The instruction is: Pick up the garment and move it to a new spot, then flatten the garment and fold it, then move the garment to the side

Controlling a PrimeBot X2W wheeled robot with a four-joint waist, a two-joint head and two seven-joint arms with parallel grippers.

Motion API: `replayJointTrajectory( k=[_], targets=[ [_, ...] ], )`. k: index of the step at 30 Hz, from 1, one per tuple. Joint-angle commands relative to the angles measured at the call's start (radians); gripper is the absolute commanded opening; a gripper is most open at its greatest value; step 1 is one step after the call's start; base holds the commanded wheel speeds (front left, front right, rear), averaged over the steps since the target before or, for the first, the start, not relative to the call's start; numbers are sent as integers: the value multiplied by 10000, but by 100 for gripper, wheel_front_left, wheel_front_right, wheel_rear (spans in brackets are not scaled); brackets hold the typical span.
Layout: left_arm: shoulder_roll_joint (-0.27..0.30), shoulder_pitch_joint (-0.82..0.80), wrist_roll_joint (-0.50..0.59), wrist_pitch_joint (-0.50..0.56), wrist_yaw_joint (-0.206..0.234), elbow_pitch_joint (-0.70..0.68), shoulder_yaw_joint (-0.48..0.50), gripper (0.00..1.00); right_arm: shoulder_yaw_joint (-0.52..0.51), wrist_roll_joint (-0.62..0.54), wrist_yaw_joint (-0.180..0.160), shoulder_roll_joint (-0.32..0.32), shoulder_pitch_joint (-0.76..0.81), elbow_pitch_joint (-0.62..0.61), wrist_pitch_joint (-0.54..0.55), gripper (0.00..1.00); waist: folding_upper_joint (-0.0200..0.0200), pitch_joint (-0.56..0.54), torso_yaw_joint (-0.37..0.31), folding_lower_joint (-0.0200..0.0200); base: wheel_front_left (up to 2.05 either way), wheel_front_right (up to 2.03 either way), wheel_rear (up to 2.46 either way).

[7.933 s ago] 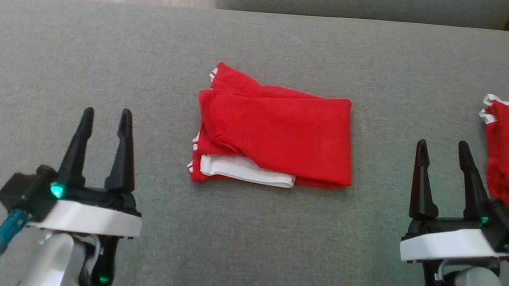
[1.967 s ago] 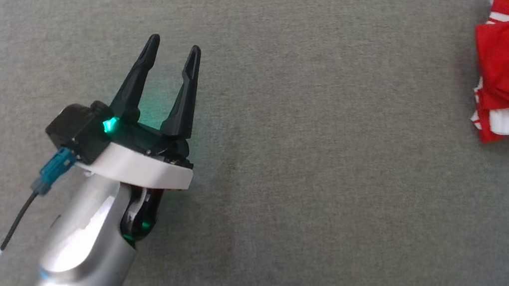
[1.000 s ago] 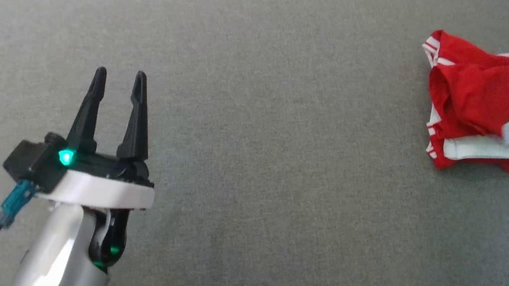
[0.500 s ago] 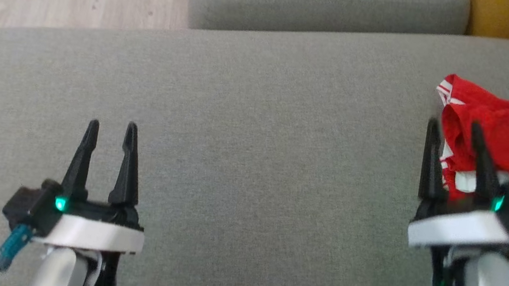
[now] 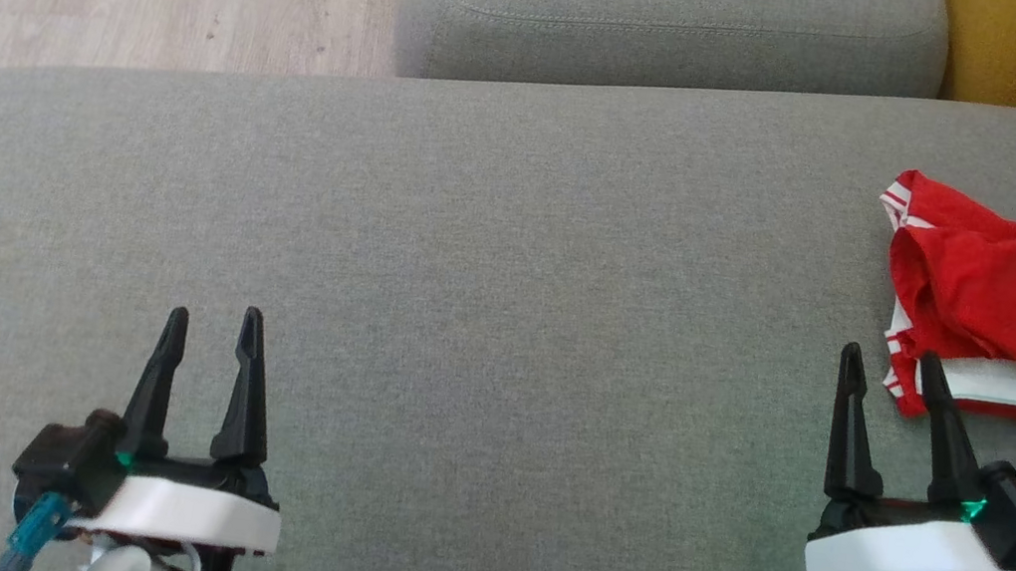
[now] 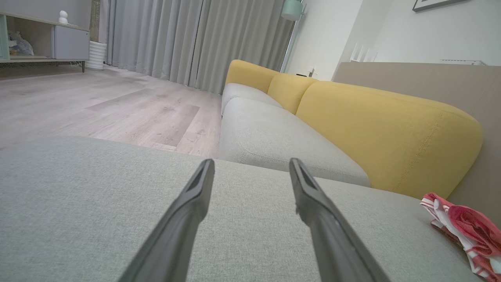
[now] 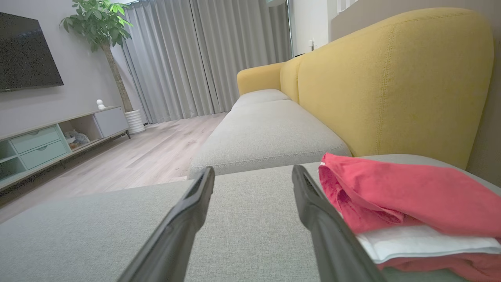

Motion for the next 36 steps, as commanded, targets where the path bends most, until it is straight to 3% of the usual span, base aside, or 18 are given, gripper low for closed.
replayJointTrajectory(
  k=[1,18,31,32,36],
  targets=[
    [74,-346,-27,-53,-20,-343,351,100,269,69,-7,3,-204,-381,-133,100,0,6,-3,0,0,0,0],
    [74,-306,-395,-53,-89,-207,382,100,453,173,-7,4,-198,-574,-135,100,0,55,-66,0,0,0,0],
    [74,-369,-567,-53,95,-8,479,100,479,32,-7,4,-210,-571,-135,100,0,74,-127,0,0,0,0],
    [-4,1,-542,1,15,322,96,0,231,86,0,4,3,-162,-23,0,0,72,-129,0,0,0,0],
    [-16,114,-678,60,-2,735,89,0,254,250,0,12,141,237,21,0,0,69,-124,1,0,0,0]
  ],
)
